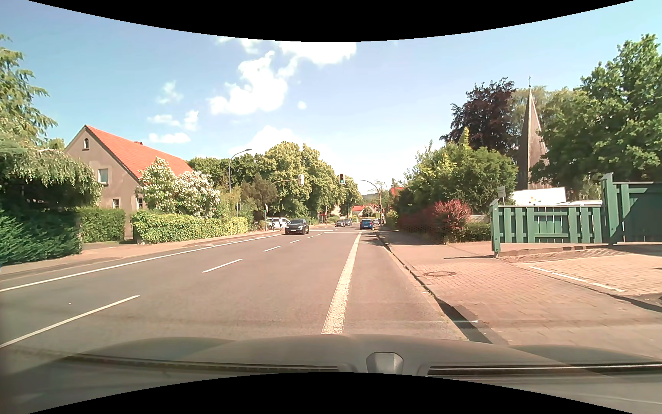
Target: Follow the waypoints while adhering to traffic rules and regulations
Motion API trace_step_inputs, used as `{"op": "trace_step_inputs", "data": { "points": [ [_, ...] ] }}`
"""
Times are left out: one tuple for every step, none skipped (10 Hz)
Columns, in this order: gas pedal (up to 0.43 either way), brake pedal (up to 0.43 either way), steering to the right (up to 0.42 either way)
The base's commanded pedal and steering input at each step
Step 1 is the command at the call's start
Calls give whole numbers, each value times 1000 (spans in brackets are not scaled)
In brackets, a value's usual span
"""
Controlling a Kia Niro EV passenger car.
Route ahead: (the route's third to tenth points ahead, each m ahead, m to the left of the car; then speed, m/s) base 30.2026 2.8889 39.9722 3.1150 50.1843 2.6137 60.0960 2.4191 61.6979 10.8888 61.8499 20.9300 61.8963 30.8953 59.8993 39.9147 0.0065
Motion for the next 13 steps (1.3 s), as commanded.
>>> {"op": "trace_step_inputs", "data": {
  "points": [
    [0, 470, -36],
    [0, 476, -36],
    [0, 470, -36],
    [0, 470, -36],
    [0, 470, -36],
    [0, 470, -36],
    [0, 470, -36],
    [0, 470, -36],
    [0, 470, -36],
    [0, 470, -36],
    [0, 470, -36],
    [0, 470, -36],
    [0, 470, -36]
  ]
}}
